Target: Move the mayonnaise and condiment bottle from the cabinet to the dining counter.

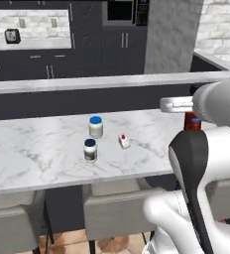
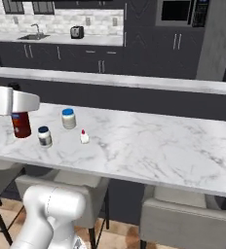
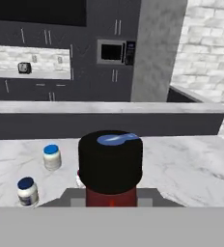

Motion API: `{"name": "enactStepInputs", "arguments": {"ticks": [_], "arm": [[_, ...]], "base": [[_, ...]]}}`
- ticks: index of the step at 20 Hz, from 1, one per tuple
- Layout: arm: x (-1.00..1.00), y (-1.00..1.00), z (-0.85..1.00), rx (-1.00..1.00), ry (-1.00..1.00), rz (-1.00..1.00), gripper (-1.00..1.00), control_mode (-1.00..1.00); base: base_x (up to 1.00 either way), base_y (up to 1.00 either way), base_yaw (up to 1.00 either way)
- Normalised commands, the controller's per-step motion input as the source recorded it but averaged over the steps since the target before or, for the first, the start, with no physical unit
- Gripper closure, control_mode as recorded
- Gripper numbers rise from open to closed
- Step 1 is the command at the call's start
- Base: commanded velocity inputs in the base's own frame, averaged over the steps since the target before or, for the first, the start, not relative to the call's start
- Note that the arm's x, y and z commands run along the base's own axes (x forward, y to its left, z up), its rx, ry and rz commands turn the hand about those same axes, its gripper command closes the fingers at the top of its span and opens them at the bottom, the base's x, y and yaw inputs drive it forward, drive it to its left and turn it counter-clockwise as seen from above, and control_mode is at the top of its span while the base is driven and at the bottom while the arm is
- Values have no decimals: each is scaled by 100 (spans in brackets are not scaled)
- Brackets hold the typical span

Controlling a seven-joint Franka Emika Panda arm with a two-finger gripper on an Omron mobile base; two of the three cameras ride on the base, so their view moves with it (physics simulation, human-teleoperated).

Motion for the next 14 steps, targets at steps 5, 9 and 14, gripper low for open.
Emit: {"name": "enactStepInputs", "arguments": {"ticks": [5, 9, 14], "arm": [[9, -17, 0, 2, 0, 7, 100, -100], [43, -80, -5, 10, 0, 47, 100, -100], [53, -58, -22, 8, -7, 67, 100, -100]], "base": [[37, -61, 29], [0, 0, 0], [0, 0, 0]]}}
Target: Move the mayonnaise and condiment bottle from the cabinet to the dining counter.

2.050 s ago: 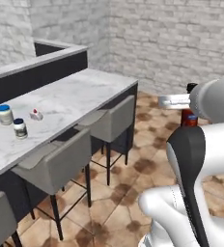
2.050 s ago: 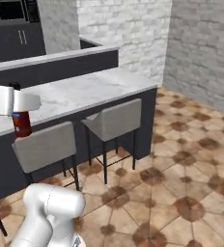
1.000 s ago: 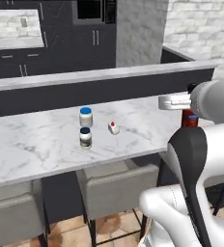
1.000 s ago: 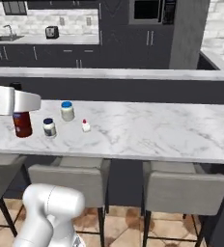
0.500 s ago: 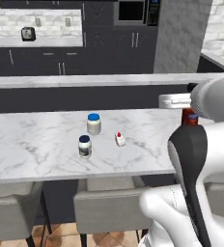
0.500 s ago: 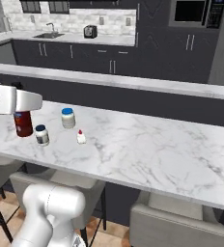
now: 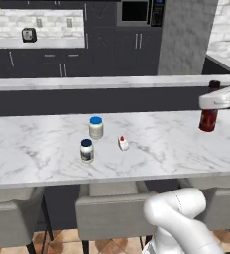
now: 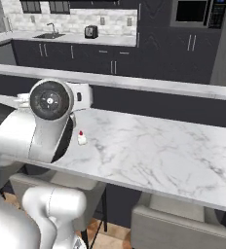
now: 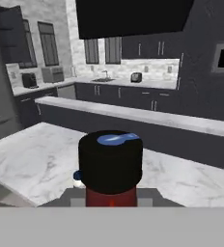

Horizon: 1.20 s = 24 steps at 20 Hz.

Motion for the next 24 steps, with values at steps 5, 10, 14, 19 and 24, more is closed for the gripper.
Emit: {"name": "enactStepInputs", "arguments": {"ticks": [5, 10, 14, 19, 24], "arm": [[69, -9, -44, 4, -8, 57, 100, -100], [60, 15, -54, 0, -8, 49, 100, -100], [61, 33, -57, 2, 0, 46, 100, -100], [35, 35, -55, 1, 0, 40, 100, -100], [6, 26, -57, 0, 0, 31, 100, -100]], "base": [[0, 0, 0], [0, 0, 0], [0, 0, 0], [0, 0, 0], [0, 0, 0]]}}
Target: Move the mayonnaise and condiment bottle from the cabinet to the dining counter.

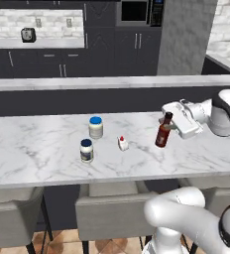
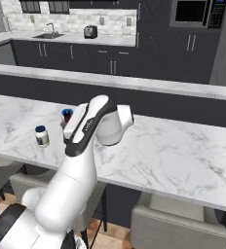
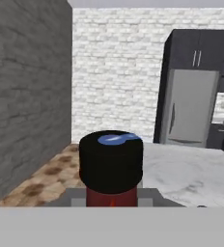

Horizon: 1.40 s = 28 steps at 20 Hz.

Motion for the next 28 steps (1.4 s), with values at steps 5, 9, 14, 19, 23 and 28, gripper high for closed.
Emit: {"name": "enactStepInputs", "arguments": {"ticks": [5, 9, 14, 19, 23, 28], "arm": [[14, 15, -61, 0, 0, 27, 100, -100], [38, 20, -53, 0, 0, 19, 100, -100], [43, 17, -42, 0, 0, 13, 100, -100], [49, 6, -37, 0, 0, 6, 100, -100], [47, 4, -35, 0, 0, 1, 100, -100], [29, 14, -43, 0, 0, 0, 100, -100]], "base": [[0, 0, 0], [0, 0, 0], [0, 0, 0], [0, 0, 0], [0, 0, 0], [0, 0, 0]]}}
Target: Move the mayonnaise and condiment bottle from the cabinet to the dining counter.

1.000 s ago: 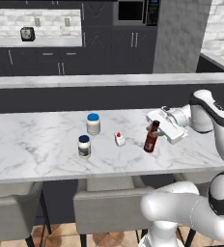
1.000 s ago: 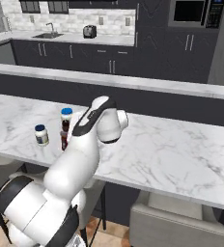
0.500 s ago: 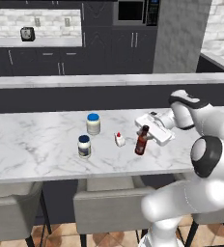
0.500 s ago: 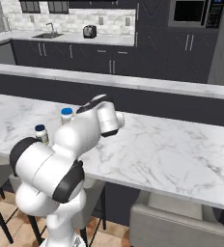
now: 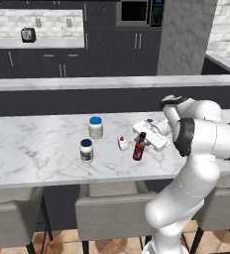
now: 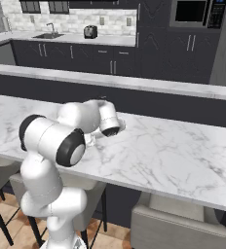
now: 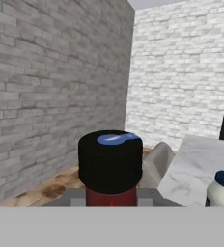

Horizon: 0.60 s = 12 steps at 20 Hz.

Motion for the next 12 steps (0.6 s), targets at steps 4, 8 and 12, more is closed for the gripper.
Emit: {"name": "enactStepInputs", "arguments": {"ticks": [4, 8, 12], "arm": [[27, 21, -40, 0, 0, 0, 100, -100], [33, 20, -29, 0, 0, 0, 100, -100], [30, 27, -29, 0, 0, 0, 100, -100]], "base": [[0, 0, 0], [0, 0, 0], [0, 0, 0]]}}
